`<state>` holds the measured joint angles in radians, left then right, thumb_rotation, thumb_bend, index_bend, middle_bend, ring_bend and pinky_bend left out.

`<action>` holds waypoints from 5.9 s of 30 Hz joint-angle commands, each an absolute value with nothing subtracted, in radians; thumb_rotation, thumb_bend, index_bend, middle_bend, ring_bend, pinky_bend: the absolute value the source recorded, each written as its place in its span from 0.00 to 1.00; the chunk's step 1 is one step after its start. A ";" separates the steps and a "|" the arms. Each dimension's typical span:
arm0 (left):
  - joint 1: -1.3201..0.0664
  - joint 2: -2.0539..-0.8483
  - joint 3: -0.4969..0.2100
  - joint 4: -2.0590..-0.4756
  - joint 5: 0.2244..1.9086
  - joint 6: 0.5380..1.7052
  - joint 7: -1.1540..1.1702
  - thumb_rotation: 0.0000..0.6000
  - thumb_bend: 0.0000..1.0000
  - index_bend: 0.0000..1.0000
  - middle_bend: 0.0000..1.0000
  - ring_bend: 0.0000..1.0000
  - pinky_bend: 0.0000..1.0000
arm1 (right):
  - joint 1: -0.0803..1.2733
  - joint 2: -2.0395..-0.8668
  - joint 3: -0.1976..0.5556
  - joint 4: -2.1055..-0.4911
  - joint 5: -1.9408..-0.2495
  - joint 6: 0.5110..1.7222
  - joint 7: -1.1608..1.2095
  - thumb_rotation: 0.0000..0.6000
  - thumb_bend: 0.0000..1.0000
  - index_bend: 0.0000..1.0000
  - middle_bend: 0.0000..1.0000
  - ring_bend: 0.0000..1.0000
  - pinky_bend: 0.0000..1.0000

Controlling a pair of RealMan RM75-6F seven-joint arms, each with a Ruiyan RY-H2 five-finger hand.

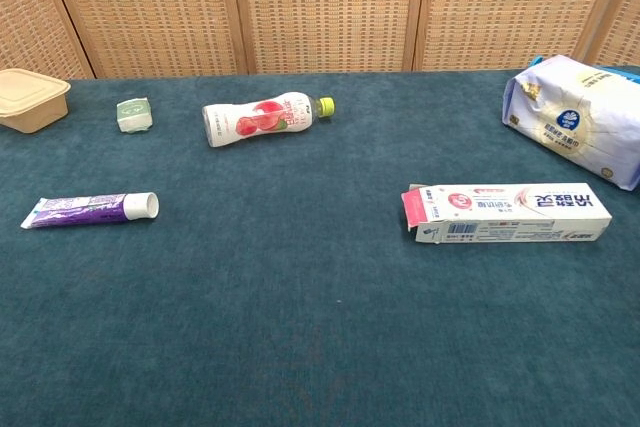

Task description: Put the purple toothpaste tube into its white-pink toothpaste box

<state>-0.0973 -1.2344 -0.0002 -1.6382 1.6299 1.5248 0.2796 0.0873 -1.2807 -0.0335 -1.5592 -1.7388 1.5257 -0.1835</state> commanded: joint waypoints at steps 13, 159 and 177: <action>-0.196 -1.239 -0.073 -1.583 1.442 1.315 0.284 1.00 0.10 0.00 0.00 0.00 0.00 | 0.090 -1.300 -0.034 -1.544 -1.736 1.518 -0.197 1.00 0.00 0.01 0.00 0.00 0.00; -0.555 -1.408 -0.128 -1.598 1.266 1.295 0.598 1.00 0.55 0.79 0.59 0.39 0.38 | 0.521 -1.508 0.223 -1.730 -0.955 1.107 -0.852 1.00 0.00 0.09 0.00 0.00 0.00; -0.545 -1.413 -0.136 -1.588 1.270 1.288 0.582 1.00 0.55 0.79 0.59 0.39 0.38 | 0.597 -1.573 0.201 -1.589 -0.838 1.097 -0.824 1.00 0.00 0.09 0.00 0.00 0.00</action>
<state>-0.5453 -1.4128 -0.1367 -1.5885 1.2697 1.2885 0.5811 0.5911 -1.5677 0.2040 -1.5960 -0.8440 1.0997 -0.8240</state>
